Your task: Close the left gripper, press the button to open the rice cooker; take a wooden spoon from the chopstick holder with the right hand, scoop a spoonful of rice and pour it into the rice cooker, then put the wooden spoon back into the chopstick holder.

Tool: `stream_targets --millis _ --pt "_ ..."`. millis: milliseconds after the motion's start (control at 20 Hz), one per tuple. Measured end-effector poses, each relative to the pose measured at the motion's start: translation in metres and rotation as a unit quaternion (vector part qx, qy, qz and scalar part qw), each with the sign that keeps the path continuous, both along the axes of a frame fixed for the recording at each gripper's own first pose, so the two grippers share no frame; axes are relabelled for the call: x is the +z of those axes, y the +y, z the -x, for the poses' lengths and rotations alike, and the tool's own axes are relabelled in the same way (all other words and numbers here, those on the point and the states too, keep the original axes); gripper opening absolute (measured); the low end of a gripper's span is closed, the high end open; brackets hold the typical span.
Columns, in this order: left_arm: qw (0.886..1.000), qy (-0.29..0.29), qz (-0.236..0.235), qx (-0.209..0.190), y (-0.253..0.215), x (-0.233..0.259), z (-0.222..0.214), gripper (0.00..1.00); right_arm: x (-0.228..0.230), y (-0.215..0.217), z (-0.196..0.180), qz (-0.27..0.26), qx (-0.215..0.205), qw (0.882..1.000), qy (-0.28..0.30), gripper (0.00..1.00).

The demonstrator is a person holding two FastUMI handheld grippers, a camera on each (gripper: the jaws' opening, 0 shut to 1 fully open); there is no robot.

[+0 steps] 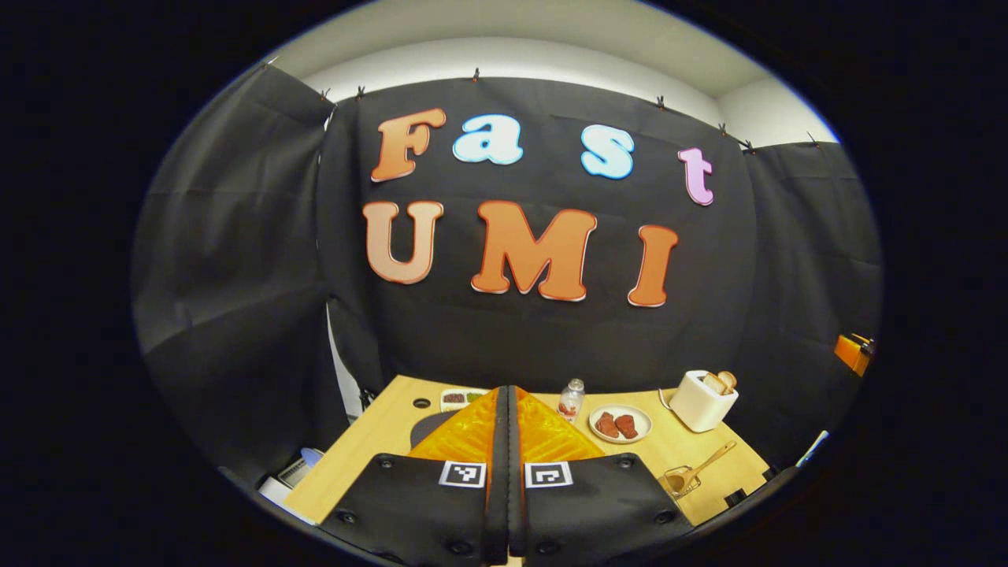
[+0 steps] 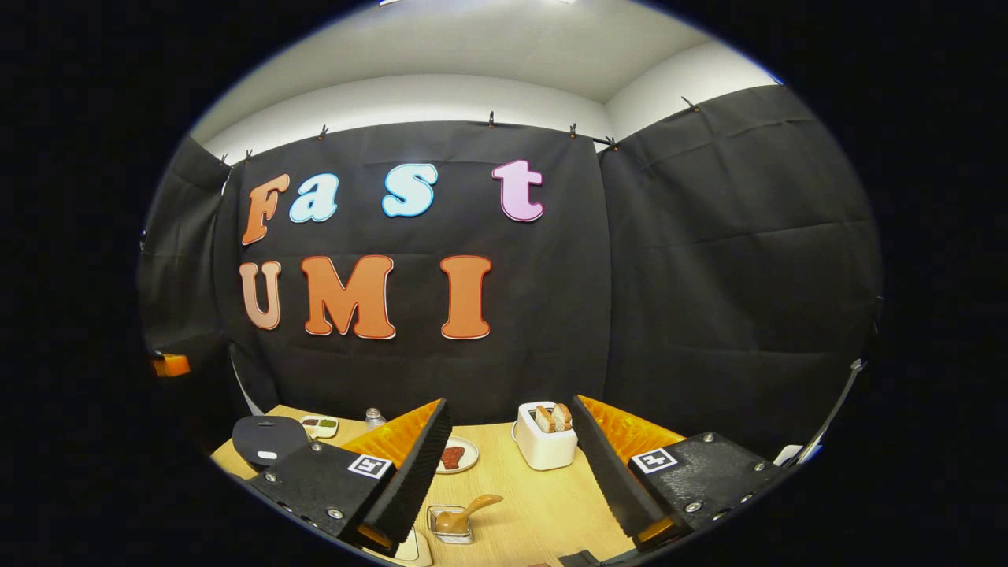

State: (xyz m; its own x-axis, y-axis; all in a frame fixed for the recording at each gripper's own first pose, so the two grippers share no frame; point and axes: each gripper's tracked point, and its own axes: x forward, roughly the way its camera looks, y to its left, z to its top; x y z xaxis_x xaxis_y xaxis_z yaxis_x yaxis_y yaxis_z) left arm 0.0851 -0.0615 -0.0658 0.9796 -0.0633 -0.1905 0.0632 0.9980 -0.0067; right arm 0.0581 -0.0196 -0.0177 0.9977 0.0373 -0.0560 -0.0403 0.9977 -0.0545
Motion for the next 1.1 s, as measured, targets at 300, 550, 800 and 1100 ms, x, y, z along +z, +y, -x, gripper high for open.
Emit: stream_targets --millis 300,550,800,1100 --pt "0.993 0.113 0.014 -0.018 -0.021 -0.104 -0.032 0.05 -0.015 -0.005 0.004 -0.004 0.002 1.0 0.021 0.95" --pt "0.985 0.171 0.0 -0.013 -0.017 -0.166 -0.047 0.05 -0.027 -0.009 0.012 -0.007 0.005 0.999 0.042 0.95" --pt "0.98 0.197 -0.006 -0.022 -0.019 -0.195 -0.045 0.05 -0.033 -0.019 0.011 0.001 -0.009 0.999 0.049 0.95" --pt "0.968 0.25 0.005 -0.028 -0.018 -0.208 -0.044 0.06 -0.04 -0.011 0.012 -0.006 0.0 0.998 0.055 0.95"
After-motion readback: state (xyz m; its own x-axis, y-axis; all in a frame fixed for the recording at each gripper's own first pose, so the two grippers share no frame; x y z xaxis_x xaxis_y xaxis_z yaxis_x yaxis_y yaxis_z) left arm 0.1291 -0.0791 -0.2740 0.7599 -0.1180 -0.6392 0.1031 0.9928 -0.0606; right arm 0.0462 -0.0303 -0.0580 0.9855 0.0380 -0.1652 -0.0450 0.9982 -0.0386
